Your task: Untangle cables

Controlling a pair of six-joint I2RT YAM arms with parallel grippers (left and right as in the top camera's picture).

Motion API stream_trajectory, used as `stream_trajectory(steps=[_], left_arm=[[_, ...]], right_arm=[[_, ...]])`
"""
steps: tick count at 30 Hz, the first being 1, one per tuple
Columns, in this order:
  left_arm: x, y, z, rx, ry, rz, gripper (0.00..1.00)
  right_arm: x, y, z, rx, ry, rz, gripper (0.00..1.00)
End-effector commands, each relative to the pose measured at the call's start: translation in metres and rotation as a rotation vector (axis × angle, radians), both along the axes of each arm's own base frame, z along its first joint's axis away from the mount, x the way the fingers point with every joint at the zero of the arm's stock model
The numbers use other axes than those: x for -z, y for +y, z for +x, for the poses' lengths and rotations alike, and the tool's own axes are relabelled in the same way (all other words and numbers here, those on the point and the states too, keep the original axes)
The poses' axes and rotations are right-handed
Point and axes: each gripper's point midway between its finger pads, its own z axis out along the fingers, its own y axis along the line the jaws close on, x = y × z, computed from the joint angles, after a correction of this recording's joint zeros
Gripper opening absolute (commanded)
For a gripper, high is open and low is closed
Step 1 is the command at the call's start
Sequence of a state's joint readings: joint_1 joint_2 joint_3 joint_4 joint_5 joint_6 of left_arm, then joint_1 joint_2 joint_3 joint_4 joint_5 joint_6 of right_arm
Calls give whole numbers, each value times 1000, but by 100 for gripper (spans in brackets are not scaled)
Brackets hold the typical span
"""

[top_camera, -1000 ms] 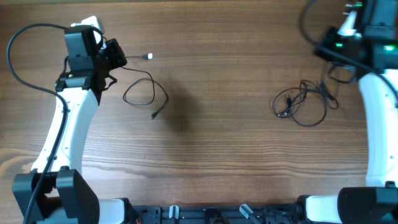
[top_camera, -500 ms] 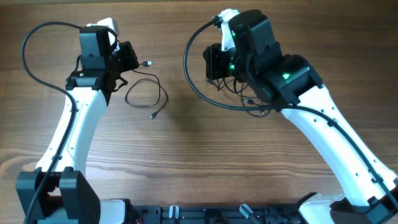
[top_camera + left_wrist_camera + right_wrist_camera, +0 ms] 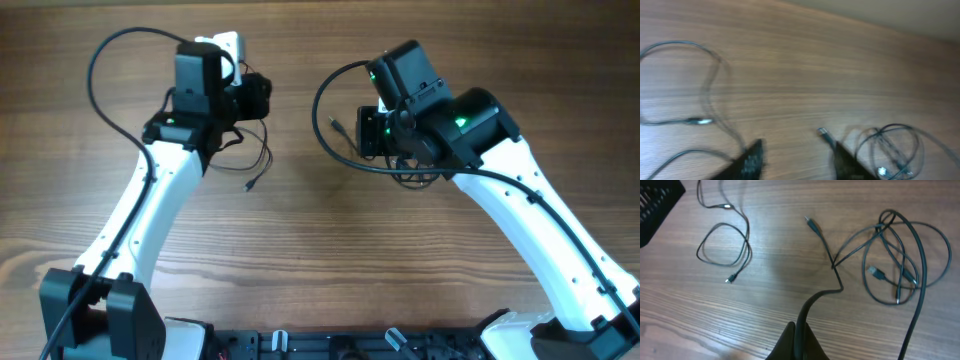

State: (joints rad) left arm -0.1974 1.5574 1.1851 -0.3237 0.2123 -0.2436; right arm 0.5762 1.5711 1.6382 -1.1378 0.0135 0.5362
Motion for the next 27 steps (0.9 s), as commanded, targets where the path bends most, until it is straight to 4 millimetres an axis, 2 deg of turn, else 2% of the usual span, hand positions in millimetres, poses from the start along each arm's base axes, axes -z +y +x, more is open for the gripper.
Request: stream_trajectory(steps=[1, 3, 4, 7, 8, 12, 13, 17, 20, 23, 27], left_arm=[[-19, -31, -4, 78, -63, -22, 72], [-16, -44, -5, 106, -65, -25, 83], [-11, -54, -6, 162, -59, -37, 85], [17, -79, -11, 305, 7, -105, 85], [37, -91, -12, 377, 40, -137, 80], [60, -134, -28, 663, 55, -342, 81], [63, -143, -33, 738, 49, -408, 78], [55, -159, -50, 946, -11, -563, 75], [69, -161, -48, 949, -3, -567, 79], [67, -164, -57, 1001, 0, -600, 78], [73, -182, -63, 1009, -10, -553, 77]], right_arm=[[15, -16, 2, 121, 23, -53, 4], [19, -17, 2, 114, 27, -62, 4], [19, -16, 3, 94, 17, -68, 4], [14, -15, 4, 65, -6, -69, 4], [10, -16, 3, 52, -19, -68, 4], [0, -13, 1, 21, -45, -45, 4], [-2, -12, 0, 17, -49, -34, 4], [-7, -8, -4, -6, -50, -5, 4], [-9, -1, -6, -39, -47, 23, 4], [-11, 1, -3, -41, -61, 32, 4], [-13, 8, -3, -64, -63, 63, 4]])
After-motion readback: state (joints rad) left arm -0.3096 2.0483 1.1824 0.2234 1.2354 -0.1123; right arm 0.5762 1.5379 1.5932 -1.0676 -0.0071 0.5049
